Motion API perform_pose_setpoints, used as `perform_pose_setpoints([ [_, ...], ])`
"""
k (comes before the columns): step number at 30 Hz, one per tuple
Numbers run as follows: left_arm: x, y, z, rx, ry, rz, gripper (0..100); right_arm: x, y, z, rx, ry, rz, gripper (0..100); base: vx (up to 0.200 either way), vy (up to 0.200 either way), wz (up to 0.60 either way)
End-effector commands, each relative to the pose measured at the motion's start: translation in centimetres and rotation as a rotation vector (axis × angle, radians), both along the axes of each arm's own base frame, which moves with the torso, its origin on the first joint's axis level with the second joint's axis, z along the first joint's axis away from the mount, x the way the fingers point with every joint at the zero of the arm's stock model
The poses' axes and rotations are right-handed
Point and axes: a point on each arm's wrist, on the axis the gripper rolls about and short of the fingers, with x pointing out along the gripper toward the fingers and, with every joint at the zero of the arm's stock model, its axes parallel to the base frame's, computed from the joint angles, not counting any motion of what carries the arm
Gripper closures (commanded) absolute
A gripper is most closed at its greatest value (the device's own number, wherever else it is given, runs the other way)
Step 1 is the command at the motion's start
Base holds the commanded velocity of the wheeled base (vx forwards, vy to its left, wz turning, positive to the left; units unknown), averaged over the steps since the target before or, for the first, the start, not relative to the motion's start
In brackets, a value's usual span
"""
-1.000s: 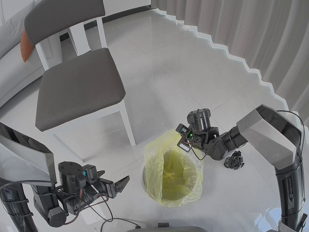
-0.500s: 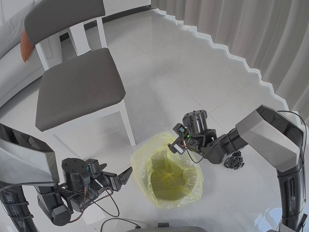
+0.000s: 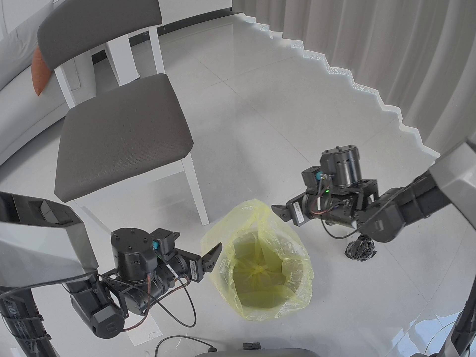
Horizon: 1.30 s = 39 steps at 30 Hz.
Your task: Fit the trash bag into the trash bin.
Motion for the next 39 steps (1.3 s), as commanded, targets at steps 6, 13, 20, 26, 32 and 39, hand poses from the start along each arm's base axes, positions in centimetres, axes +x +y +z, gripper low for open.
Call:
perform_pose_setpoints([
  [6, 3.1, -2.3, 0.4, 0.25, -0.009, -0.022, 0, -5.9, -6.2, 4.0, 0.091, 0.061, -0.13, 0, 0.0, 0.0, 0.0],
  [13, 4.7, -3.8, -1.1, 0.344, 0.065, -0.024, 0, -6.2, -9.1, 3.4, 0.088, 0.091, -0.201, 0, 0.0, 0.0, 0.0],
  [20, 5.4, -3.8, -4.2, 0.393, 0.137, -0.027, 0, -6.2, -11.4, 2.4, 0.112, 0.139, -0.213, 0, 0.0, 0.0, 0.0],
  [26, 6.3, -0.7, -5.8, 0.44, 0.2, 0.029, 0, -6.6, -11.9, 1.8, 0.114, 0.137, -0.223, 0, 0.0, 0.0, 0.0],
  [32, 4.6, 2.5, -5.5, 0.454, 0.258, 0.052, 0, -6.5, -11.8, 1.8, 0.113, 0.126, -0.219, 0, 0.0, 0.0, 0.0],
  [39, 3.8, 2.6, -5.4, 0.444, 0.272, 0.03, 0, -6.6, -11.5, 1.6, 0.103, 0.133, -0.208, 0, 0.0, 0.0, 0.0],
])
